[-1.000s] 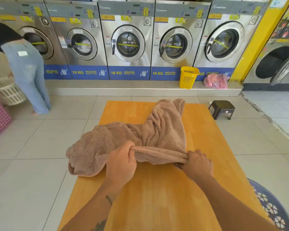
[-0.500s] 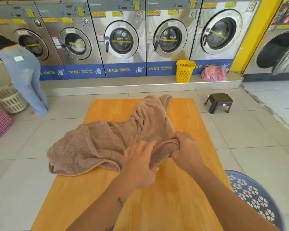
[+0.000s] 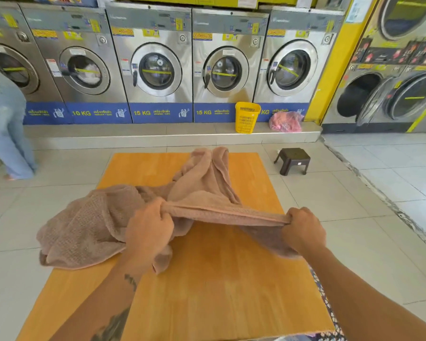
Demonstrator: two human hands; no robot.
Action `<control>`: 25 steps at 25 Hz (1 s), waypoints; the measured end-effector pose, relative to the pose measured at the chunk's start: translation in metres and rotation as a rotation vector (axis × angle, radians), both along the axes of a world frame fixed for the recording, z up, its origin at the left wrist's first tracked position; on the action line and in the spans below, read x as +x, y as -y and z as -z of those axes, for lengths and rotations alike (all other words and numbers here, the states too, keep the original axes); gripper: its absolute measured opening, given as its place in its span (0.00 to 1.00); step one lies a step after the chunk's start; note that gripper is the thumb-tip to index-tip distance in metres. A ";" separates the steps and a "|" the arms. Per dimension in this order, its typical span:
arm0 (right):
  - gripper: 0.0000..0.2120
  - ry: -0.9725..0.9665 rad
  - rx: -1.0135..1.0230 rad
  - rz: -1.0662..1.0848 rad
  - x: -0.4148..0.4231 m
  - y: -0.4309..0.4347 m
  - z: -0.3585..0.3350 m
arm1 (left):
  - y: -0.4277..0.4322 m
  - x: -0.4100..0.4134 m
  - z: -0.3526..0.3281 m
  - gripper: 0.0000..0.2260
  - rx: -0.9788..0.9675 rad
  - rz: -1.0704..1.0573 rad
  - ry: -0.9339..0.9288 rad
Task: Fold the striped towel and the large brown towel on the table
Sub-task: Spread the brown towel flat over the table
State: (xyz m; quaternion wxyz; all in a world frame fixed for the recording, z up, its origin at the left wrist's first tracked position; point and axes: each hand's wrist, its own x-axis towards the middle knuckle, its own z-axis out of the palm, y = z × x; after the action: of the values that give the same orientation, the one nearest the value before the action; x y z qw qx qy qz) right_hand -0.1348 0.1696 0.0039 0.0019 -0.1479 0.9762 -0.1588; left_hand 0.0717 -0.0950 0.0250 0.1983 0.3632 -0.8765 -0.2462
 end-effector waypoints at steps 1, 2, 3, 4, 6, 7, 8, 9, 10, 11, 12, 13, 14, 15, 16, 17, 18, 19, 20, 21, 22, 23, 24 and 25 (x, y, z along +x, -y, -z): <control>0.07 -0.017 -0.049 -0.018 -0.004 -0.004 -0.001 | -0.006 0.003 0.007 0.05 0.033 0.055 0.107; 0.07 -0.030 -0.110 -0.051 -0.008 -0.007 -0.002 | -0.015 0.003 0.013 0.04 0.087 0.108 0.199; 0.08 -0.038 -0.177 -0.097 -0.012 -0.009 -0.004 | -0.026 0.001 0.016 0.03 0.139 0.155 0.280; 0.09 -0.036 -0.230 -0.147 -0.016 -0.010 -0.006 | -0.037 -0.002 0.021 0.01 0.176 0.187 0.363; 0.13 -0.023 -0.295 -0.235 -0.029 -0.015 -0.013 | -0.058 -0.018 0.030 0.18 0.230 0.229 0.496; 0.16 -0.028 -0.314 -0.275 -0.037 -0.021 -0.015 | -0.072 -0.030 0.032 0.26 0.258 0.267 0.533; 0.17 -0.032 -0.325 -0.306 -0.045 -0.027 -0.018 | -0.089 -0.044 0.030 0.32 0.269 0.321 0.552; 0.17 -0.024 -0.340 -0.339 -0.054 -0.032 -0.021 | -0.108 -0.061 0.028 0.35 0.270 0.379 0.543; 0.15 0.014 -0.352 -0.376 -0.063 -0.038 -0.026 | -0.129 -0.080 0.027 0.37 0.268 0.420 0.522; 0.13 0.077 -0.350 -0.430 -0.072 -0.045 -0.028 | -0.149 -0.098 0.027 0.38 0.264 0.439 0.492; 0.12 0.153 -0.315 -0.498 -0.083 -0.055 -0.029 | -0.169 -0.117 0.031 0.39 0.262 0.436 0.481; 0.10 0.210 -0.257 -0.572 -0.094 -0.066 -0.027 | -0.184 -0.132 0.035 0.39 0.266 0.424 0.497; 0.08 0.228 -0.185 -0.613 -0.103 -0.077 -0.024 | -0.196 -0.141 0.042 0.39 0.279 0.411 0.548; 0.07 0.217 -0.106 -0.631 -0.114 -0.091 -0.018 | -0.206 -0.146 0.052 0.38 0.286 0.406 0.626; 0.08 0.202 -0.005 -0.630 -0.125 -0.105 -0.011 | -0.216 -0.146 0.062 0.36 0.279 0.401 0.712; 0.10 0.217 0.090 -0.626 -0.133 -0.123 0.000 | -0.228 -0.142 0.072 0.32 0.254 0.393 0.783; 0.11 0.277 0.197 -0.630 -0.140 -0.140 0.010 | -0.237 -0.136 0.080 0.25 0.199 0.387 0.821; 0.10 0.377 0.305 -0.648 -0.143 -0.154 0.018 | -0.245 -0.131 0.085 0.16 0.136 0.380 0.823; 0.08 0.501 0.398 -0.680 -0.143 -0.165 0.023 | -0.251 -0.128 0.088 0.08 0.088 0.372 0.806; 0.07 0.629 0.429 -0.703 -0.143 -0.172 0.028 | -0.254 -0.127 0.088 0.03 0.073 0.370 0.769; 0.11 0.715 0.402 -0.704 -0.144 -0.174 0.033 | -0.257 -0.128 0.086 0.04 0.101 0.366 0.723; 0.14 0.742 0.336 -0.691 -0.146 -0.172 0.037 | -0.258 -0.130 0.081 0.07 0.161 0.360 0.650; 0.14 0.715 0.287 -0.676 -0.147 -0.166 0.039 | -0.257 -0.133 0.077 0.08 0.227 0.343 0.571; 0.14 0.688 0.236 -0.661 -0.147 -0.158 0.042 | -0.256 -0.137 0.075 0.10 0.273 0.320 0.489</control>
State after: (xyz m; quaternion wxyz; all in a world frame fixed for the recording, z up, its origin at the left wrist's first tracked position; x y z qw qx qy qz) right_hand -0.2814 0.3271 -0.0378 0.3912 -0.3876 0.8311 -0.0775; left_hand -0.0649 0.1605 -0.0505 -0.1098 0.2926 -0.9029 -0.2951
